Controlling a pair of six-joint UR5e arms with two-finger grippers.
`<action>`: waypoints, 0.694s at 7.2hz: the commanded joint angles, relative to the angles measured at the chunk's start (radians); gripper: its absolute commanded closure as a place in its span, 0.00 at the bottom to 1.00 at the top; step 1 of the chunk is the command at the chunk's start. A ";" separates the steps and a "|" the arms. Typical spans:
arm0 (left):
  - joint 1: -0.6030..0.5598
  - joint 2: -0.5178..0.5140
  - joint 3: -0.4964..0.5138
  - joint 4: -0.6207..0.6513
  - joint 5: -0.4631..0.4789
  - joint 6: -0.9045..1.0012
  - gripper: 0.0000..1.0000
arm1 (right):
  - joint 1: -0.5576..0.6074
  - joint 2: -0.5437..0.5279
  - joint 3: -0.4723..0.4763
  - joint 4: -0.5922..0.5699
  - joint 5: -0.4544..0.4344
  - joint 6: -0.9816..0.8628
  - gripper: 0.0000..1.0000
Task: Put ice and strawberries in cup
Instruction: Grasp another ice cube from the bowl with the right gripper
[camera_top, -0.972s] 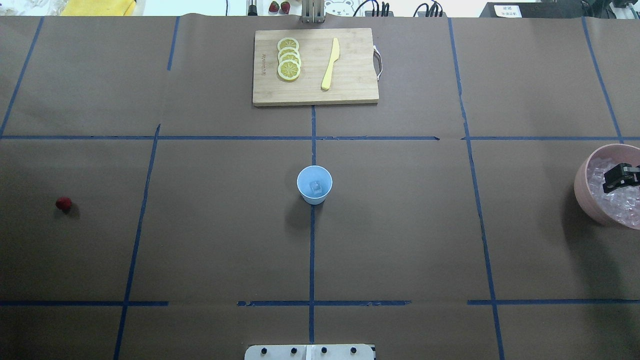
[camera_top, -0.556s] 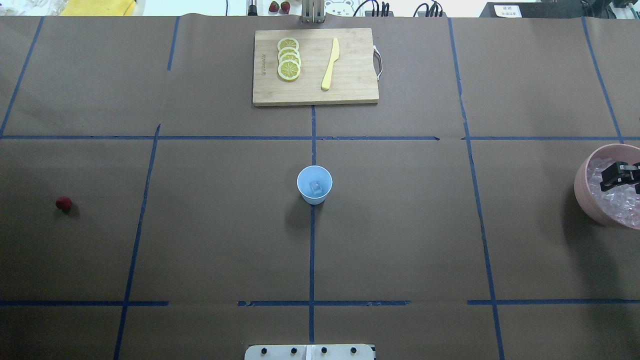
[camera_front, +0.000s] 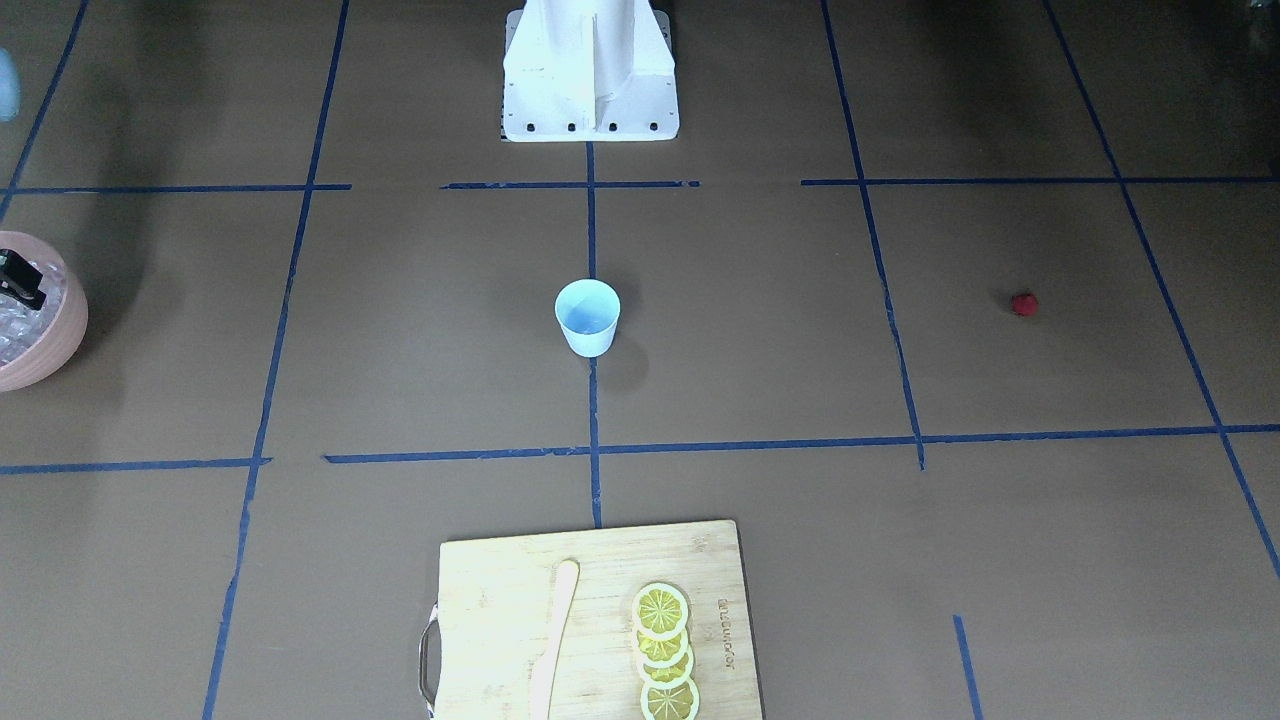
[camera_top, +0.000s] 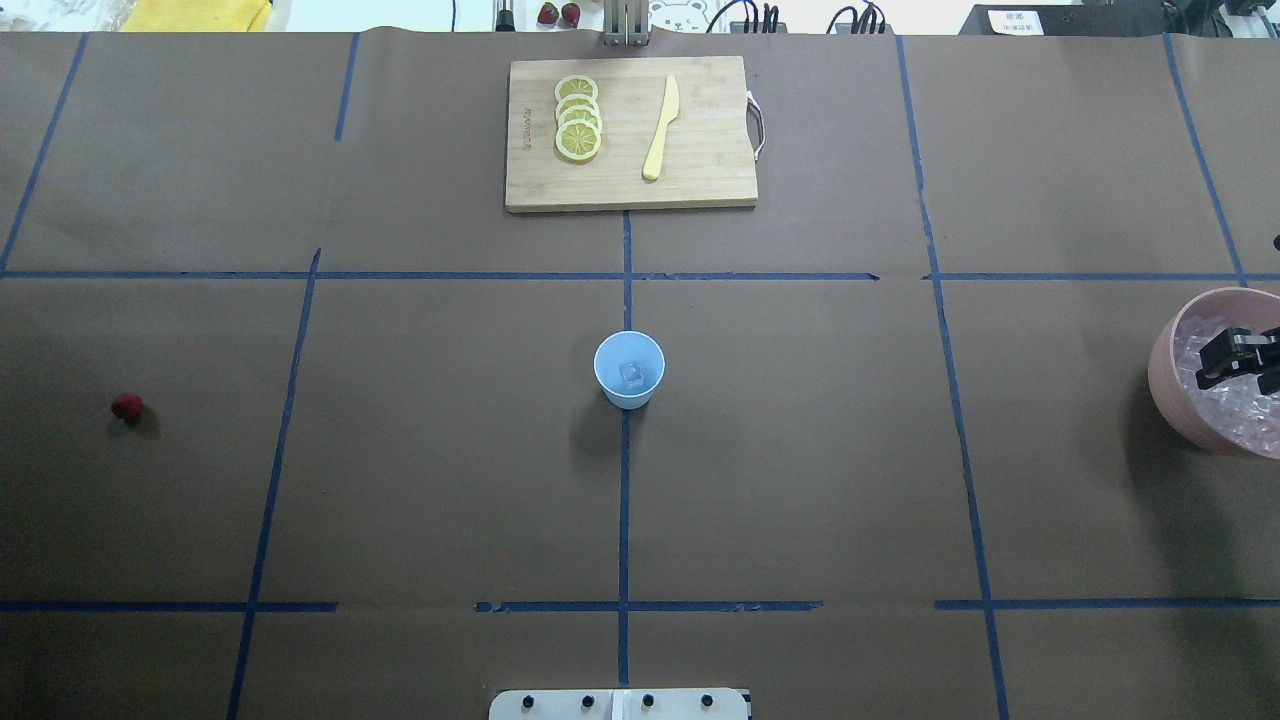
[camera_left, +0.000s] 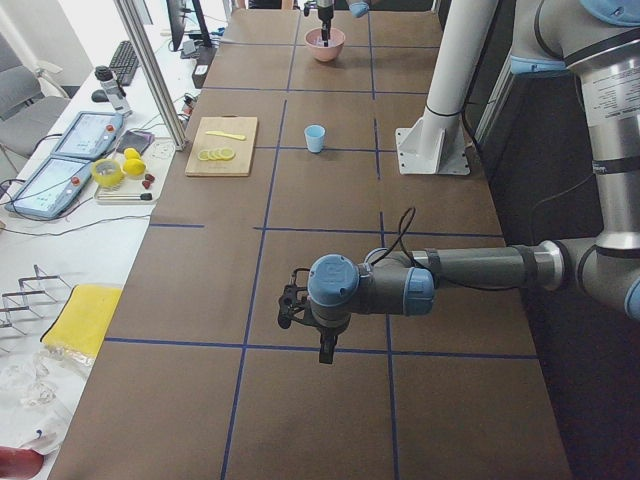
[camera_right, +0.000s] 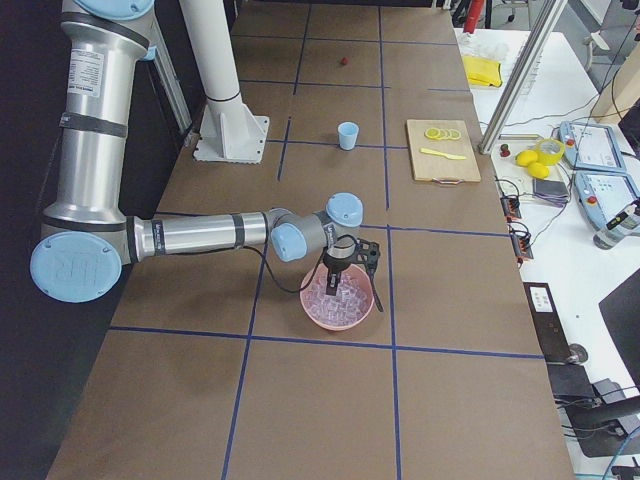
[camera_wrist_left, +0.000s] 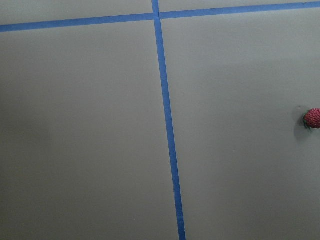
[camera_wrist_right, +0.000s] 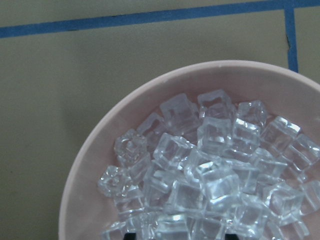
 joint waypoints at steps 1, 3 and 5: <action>0.000 0.001 0.001 0.000 0.000 0.000 0.00 | 0.000 0.000 0.001 0.000 0.000 -0.002 0.52; 0.000 0.001 -0.002 0.000 0.000 0.000 0.00 | 0.000 -0.001 0.001 0.002 0.000 -0.011 0.82; 0.000 0.009 -0.009 0.000 0.000 0.000 0.00 | 0.001 -0.007 0.012 0.003 0.002 -0.009 1.00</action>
